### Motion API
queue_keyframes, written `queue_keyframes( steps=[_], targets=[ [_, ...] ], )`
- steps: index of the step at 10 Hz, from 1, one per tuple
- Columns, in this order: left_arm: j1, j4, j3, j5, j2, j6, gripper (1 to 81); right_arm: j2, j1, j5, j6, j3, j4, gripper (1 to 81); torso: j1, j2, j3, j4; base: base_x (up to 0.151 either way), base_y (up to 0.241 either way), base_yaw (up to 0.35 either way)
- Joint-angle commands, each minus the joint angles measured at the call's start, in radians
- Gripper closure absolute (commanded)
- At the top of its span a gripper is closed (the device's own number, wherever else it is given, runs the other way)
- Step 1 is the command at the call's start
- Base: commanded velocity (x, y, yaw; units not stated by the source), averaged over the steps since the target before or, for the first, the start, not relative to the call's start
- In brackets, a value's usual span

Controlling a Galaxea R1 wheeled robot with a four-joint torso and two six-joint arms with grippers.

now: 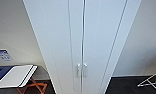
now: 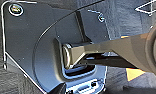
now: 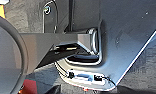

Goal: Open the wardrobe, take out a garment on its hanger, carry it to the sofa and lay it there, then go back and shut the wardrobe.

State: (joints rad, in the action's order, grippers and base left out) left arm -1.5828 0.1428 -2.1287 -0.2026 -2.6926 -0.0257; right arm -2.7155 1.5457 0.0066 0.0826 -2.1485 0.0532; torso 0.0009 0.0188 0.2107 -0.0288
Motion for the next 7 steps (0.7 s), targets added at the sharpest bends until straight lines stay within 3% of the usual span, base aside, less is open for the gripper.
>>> queue_keyframes(
  steps=[1,7],
  targets=[
    [0.01,0.008,0.019,0.055,0.014,-0.005,1.0,0.012,-0.02,-0.071,0.003,0.015,0.0,1.0,0.0,0.0,0.0,0.0,0.087,0.0,0.0],
    [0.008,0.008,0.019,0.055,0.012,-0.005,1.0,0.012,-0.019,-0.071,0.003,0.015,0.0,1.0,0.0,0.0,0.0,0.0,0.083,0.0,0.0]
  ],
)
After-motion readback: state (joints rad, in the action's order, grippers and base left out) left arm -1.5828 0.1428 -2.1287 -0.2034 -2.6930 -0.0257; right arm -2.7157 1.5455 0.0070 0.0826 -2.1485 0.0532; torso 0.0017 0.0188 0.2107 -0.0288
